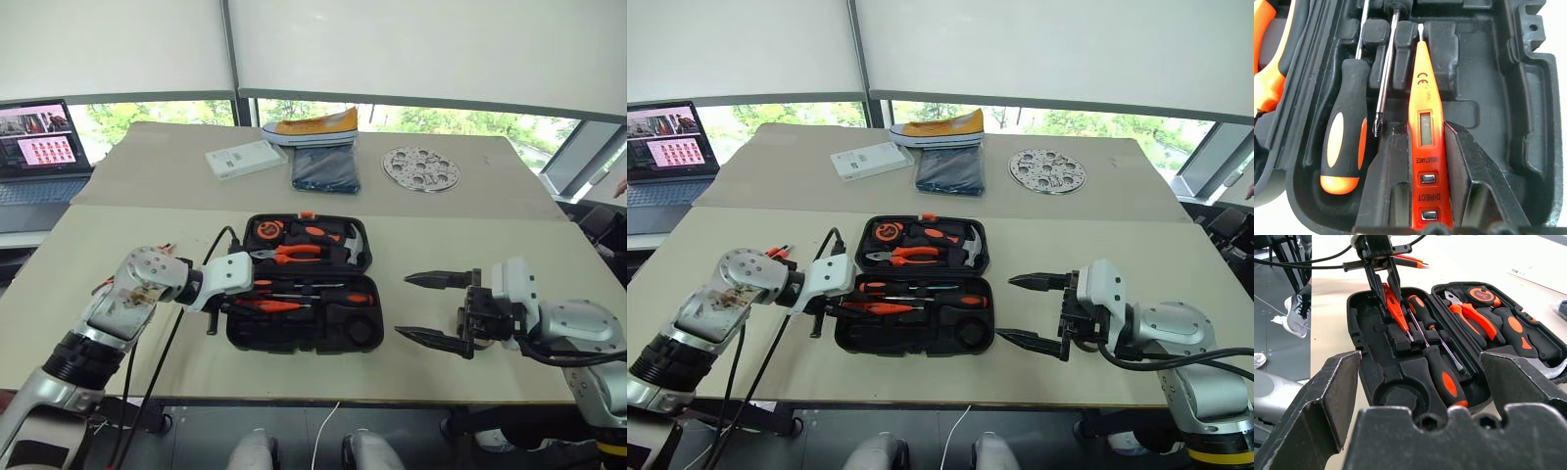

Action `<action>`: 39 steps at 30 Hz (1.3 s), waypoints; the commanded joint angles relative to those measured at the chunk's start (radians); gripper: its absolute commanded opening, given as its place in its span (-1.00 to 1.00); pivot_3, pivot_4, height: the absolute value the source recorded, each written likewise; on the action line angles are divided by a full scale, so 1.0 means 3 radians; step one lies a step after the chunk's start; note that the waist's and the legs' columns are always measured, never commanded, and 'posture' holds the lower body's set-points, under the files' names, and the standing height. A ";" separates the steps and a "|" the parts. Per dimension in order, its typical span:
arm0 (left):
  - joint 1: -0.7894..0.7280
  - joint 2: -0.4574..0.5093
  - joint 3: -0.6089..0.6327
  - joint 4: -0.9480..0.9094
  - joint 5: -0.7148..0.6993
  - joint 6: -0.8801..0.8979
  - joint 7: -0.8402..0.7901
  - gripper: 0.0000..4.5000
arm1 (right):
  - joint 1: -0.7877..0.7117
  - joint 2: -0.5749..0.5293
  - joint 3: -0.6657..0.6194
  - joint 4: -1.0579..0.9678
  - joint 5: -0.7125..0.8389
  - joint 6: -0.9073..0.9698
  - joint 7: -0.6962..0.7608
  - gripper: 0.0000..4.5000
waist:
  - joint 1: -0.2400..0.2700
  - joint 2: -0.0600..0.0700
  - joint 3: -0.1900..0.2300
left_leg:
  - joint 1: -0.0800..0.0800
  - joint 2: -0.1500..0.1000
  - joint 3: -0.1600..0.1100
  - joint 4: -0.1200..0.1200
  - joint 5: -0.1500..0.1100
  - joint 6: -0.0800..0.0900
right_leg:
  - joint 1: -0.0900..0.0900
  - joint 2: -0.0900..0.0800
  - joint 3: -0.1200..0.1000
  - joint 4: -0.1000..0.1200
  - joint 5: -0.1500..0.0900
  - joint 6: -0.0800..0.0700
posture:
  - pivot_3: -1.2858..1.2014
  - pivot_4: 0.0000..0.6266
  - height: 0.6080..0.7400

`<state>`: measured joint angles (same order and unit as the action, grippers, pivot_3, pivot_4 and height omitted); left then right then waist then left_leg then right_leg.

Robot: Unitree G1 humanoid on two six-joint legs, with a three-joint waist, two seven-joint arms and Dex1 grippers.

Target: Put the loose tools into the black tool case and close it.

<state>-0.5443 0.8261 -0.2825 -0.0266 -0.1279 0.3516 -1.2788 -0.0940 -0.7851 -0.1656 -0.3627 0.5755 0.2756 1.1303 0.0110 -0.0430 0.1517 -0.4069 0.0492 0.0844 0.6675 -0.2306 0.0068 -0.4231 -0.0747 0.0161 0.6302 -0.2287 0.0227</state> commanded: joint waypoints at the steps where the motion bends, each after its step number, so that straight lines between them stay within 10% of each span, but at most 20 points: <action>1: -0.0081 -0.0045 -0.0014 -0.0009 0.0047 0.0039 0.0023 -0.79 | -0.0031 -0.0002 -0.0063 -0.0113 0.0099 0.0018 -0.0022 1.00 | 0.0000 0.0000 0.0000 | -0.0001 0.0000 0.0000 0.0002 0.0000 0.0000 | 0.0000 0.0000 0.0000 0.0000 0.0000 0.0000 | 0.03 -0.52 1.00; 22: -0.0001 -0.0075 -0.0178 0.0380 0.0393 -0.0541 -0.0025 -0.79 | -0.0125 0.0009 0.0018 -0.0153 0.0127 0.0092 -0.0066 1.00 | -0.0018 0.0002 -0.0002 | 0.0007 0.0002 -0.0001 0.0010 0.0002 0.0003 | 0.0006 0.0002 0.0003 0.0007 0.0001 0.0001 | 0.03 -0.52 1.00; 29: 0.0019 -0.0237 0.0256 0.0479 -0.0051 -0.0861 -0.0042 0.42 | -0.0138 0.0011 0.0046 -0.0090 0.0123 0.0058 -0.0052 1.00 | -0.0021 0.0002 -0.0002 | 0.0003 0.0002 0.0000 0.0012 0.0002 0.0004 | 0.0003 0.0001 0.0003 0.0008 0.0002 0.0000 | 0.03 -0.52 1.00; 36: 0.0013 -0.0394 0.0691 0.0681 -0.0514 -0.0836 -0.0028 0.42 | -0.0184 0.0039 0.0100 -0.0043 0.0108 0.0043 -0.0061 1.00 | -0.0005 0.0002 -0.0002 | -0.0008 0.0002 -0.0002 0.0028 0.0000 0.0007 | 0.0002 -0.0001 0.0000 0.0008 0.0004 0.0004 | 0.03 -0.52 1.00; 39: 0.0068 -0.0562 0.0777 0.0802 -0.0588 -0.0947 0.0032 0.11 | -0.0219 0.0063 0.0127 -0.0023 0.0093 0.0036 -0.0068 1.00 | -0.0001 0.0002 -0.0001 | -0.0008 0.0002 -0.0001 0.0034 0.0000 0.0008 | 0.0004 -0.0002 0.0000 0.0007 0.0007 0.0009 | 0.03 -0.52 1.00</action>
<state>-0.5311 0.6722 -0.0778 0.2095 -0.2764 0.0988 -1.2763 -0.1435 -0.7689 -0.1196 -0.3602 0.5997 0.2967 1.1107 0.0107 -0.0424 0.1512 -0.4095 0.0496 0.0840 0.6783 -0.2306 0.0091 -0.4216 -0.0753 0.0159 0.6325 -0.2264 0.0258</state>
